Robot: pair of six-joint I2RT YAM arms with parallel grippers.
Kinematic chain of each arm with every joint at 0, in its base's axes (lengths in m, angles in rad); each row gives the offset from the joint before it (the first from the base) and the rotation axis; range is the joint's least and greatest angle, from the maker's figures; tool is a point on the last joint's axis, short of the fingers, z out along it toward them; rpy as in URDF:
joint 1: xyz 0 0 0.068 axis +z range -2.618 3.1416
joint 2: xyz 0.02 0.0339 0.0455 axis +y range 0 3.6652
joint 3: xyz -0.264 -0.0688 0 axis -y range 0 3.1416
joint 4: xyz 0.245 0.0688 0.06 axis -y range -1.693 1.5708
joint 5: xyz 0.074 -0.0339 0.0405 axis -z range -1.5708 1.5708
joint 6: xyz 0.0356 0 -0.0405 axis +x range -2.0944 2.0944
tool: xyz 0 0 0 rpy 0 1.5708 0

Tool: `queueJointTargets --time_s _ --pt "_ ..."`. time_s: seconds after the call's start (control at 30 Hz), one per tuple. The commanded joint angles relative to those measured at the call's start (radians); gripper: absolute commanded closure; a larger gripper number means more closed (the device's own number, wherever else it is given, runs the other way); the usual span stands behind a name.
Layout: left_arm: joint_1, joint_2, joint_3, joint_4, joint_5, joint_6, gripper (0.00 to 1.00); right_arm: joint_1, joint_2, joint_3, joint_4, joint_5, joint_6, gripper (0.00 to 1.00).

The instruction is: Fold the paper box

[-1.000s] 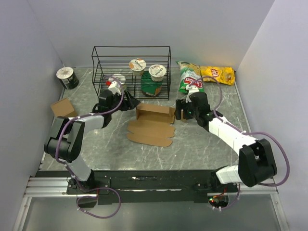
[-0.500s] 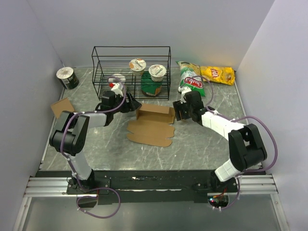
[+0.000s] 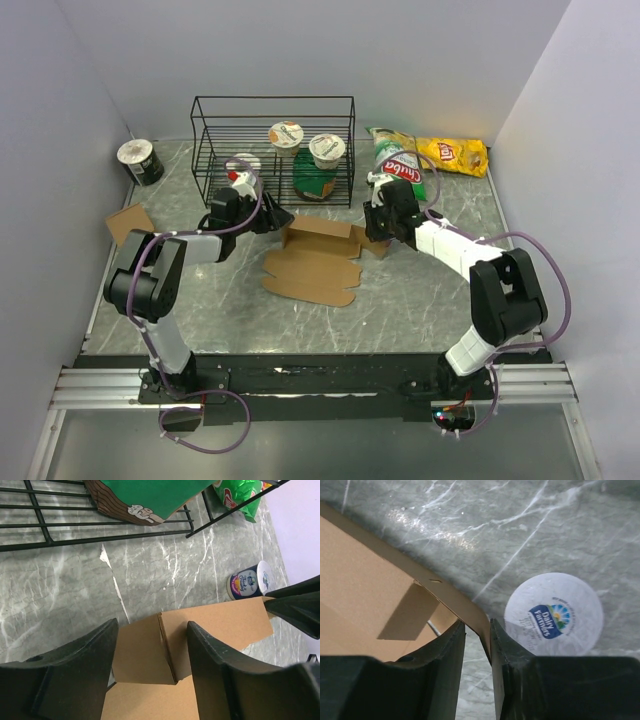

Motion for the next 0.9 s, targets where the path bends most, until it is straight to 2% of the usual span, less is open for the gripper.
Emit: queueJointTargets --time_s 0.0,0.37,0.57,0.7,0.87 --pt "0.002 0.01 -0.017 0.04 0.026 -0.015 0.39 -0.005 0.014 0.052 -0.048 -0.066 0.103 0.67" --pt "-0.004 0.011 -0.054 0.101 0.055 -0.058 0.44 -0.001 0.029 0.059 -0.034 -0.107 0.222 0.71" --pt "-0.02 0.013 -0.067 0.134 0.063 -0.081 0.45 -0.002 0.017 0.016 0.03 -0.116 0.353 0.71" --pt "-0.026 0.0 -0.081 0.146 0.066 -0.09 0.46 0.004 0.003 -0.028 0.094 -0.081 0.416 0.71" --pt "-0.033 -0.004 -0.093 0.183 0.074 -0.119 0.47 0.026 0.021 -0.022 0.095 -0.054 0.424 0.7"
